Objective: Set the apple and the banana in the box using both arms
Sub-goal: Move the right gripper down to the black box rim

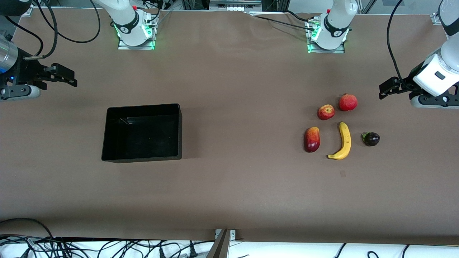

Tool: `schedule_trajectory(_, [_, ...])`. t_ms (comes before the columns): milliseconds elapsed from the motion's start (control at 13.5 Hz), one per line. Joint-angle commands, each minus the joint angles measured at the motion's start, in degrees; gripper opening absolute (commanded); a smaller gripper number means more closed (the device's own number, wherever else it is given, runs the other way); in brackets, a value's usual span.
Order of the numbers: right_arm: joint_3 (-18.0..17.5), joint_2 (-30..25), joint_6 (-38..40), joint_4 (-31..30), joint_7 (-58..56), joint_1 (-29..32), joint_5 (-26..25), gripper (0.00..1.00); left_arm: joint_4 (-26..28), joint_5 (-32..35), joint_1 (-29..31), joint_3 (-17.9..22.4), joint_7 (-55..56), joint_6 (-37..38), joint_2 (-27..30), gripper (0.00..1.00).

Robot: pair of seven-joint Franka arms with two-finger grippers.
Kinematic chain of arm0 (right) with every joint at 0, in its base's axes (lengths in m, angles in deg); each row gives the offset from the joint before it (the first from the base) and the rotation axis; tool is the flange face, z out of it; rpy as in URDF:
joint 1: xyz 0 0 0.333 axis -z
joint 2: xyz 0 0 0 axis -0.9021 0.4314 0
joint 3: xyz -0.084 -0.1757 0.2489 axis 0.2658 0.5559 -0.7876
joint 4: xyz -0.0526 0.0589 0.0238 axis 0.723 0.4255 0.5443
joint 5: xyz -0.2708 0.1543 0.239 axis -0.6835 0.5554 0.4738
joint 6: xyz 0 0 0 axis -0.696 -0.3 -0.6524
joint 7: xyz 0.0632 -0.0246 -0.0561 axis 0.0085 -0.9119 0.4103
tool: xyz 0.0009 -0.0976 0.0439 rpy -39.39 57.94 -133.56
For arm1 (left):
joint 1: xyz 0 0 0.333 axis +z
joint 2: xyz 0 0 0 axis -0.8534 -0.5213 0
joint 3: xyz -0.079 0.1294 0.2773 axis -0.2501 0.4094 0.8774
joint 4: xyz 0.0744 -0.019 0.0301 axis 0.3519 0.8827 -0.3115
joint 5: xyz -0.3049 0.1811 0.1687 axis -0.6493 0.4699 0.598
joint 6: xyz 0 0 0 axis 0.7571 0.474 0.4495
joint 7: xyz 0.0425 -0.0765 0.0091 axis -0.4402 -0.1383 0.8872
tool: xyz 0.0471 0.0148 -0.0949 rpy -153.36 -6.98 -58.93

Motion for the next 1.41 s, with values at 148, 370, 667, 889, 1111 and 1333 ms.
schedule_trajectory(148, [-0.2,0.4,2.4,2.1,0.1,-0.2,-1.0,1.0,-1.1,0.9,0.1,-0.2,-0.1,1.4,0.0,1.0])
schedule_trajectory(370, [-0.2,0.6,2.3,1.8,0.1,-0.2,-1.3,1.0,-1.2,1.1,0.0,-0.4,-0.1,1.2,0.0,1.0])
schedule_trajectory(667, [-0.1,2.6,-7.5,-8.3,0.8,-0.2,-1.5,1.0,-1.2,1.1,0.1,-0.4,-0.1,1.2,0.0,1.0])
schedule_trajectory(889, [0.1,3.3,-23.0,-20.8,0.9,-0.1,-1.2,1.0,-1.2,1.1,0.1,-0.5,-0.2,1.2,0.0,1.0])
schedule_trajectory(1111, [0.2,7.8,-39.8,-29.8,1.1,0.5,-0.4,1.0,-1.2,1.1,0.1,-0.4,-0.3,1.2,0.0,1.0])
schedule_trajectory(1333, [0.2,13.8,-46.5,-31.0,0.4,0.8,2.4,1.0,-1.2,1.1,0.1,-0.4,-0.3,1.1,0.0,1.0])
